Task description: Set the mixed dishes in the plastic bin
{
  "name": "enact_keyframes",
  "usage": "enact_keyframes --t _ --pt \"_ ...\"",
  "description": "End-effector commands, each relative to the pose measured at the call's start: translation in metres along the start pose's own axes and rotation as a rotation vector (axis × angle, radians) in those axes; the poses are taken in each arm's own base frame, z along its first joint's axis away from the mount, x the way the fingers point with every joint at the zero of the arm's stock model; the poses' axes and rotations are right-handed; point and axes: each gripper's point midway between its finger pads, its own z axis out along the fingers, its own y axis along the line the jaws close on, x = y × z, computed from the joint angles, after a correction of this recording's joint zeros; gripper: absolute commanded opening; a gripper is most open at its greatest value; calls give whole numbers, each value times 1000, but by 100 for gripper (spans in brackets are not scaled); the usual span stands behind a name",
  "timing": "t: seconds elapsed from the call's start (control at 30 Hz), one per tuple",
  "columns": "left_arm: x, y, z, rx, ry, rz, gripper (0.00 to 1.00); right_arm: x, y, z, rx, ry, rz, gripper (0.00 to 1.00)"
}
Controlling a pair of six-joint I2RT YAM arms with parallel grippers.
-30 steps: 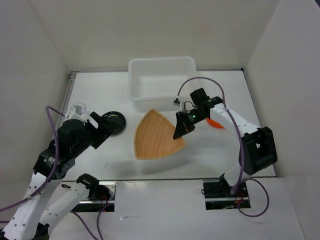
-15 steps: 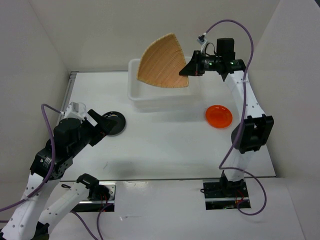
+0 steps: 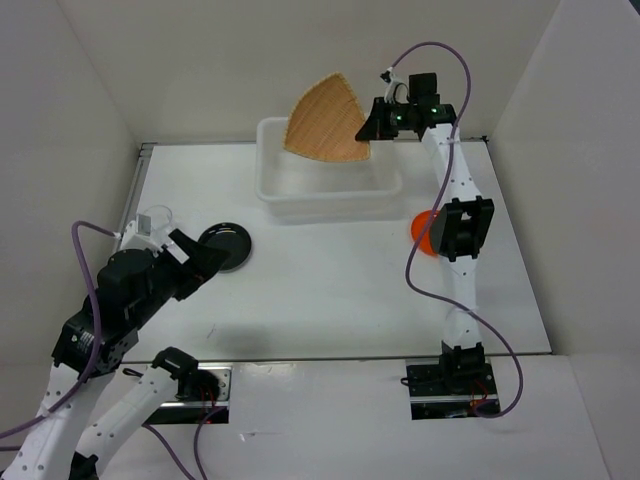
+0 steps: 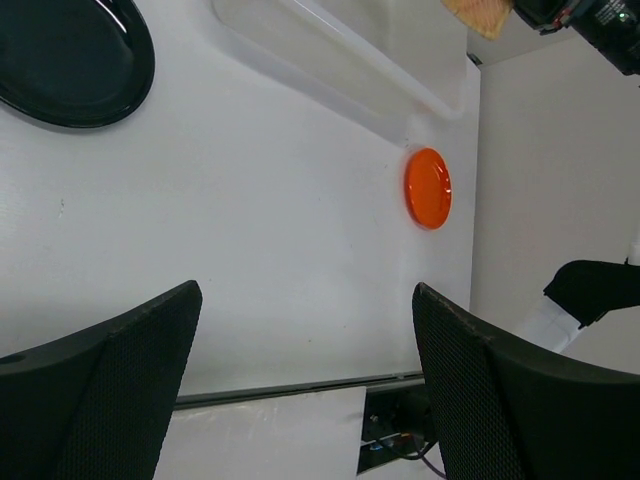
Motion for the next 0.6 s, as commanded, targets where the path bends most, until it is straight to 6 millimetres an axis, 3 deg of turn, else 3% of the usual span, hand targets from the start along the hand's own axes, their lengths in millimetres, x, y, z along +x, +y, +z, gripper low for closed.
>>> enact_keyframes --t 0.0,0.23,0.27,0.37,0.43,0.57 --pt "0 0 -5 10 -5 -30 92 -11 18 0 -26 -18 -73 0" --pt "-9 0 -25 20 -58 -114 92 31 -11 26 -23 79 9 0" --pt "-8 1 -27 20 -58 -127 92 47 -23 36 -19 110 39 0" --pt "-8 0 -33 32 -64 -170 92 60 -41 49 15 131 67 0" --pt "-9 -1 -38 42 -69 -185 92 62 -46 51 27 131 67 0" --pt "-12 -1 -50 36 -76 -195 92 94 -67 58 89 204 119 0"
